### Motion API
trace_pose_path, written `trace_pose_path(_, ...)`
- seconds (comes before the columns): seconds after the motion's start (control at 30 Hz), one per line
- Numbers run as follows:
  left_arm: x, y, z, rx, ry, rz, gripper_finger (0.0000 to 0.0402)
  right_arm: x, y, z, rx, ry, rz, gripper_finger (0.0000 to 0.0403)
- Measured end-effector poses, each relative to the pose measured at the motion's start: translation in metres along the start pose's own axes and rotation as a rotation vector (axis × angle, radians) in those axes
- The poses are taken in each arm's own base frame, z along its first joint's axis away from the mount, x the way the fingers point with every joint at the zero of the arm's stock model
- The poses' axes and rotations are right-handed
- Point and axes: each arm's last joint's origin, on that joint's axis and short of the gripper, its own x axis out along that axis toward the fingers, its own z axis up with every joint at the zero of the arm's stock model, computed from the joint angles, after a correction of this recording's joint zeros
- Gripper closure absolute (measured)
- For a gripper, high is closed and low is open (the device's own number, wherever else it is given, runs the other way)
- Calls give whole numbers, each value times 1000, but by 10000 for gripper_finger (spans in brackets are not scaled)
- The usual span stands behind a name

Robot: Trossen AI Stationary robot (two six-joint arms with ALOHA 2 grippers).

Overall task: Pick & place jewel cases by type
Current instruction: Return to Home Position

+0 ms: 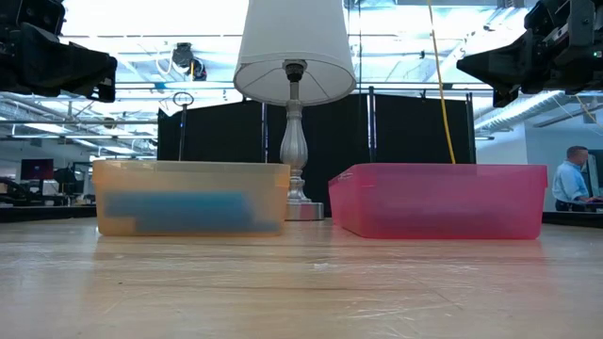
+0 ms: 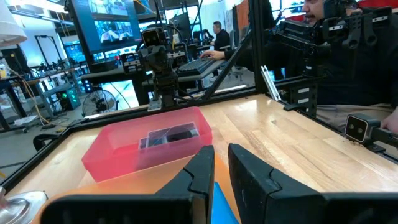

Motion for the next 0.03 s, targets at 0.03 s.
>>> trace_pose_path(0.03,0,0,0,0,0,0,350,0,0,0,0,0,0,403)
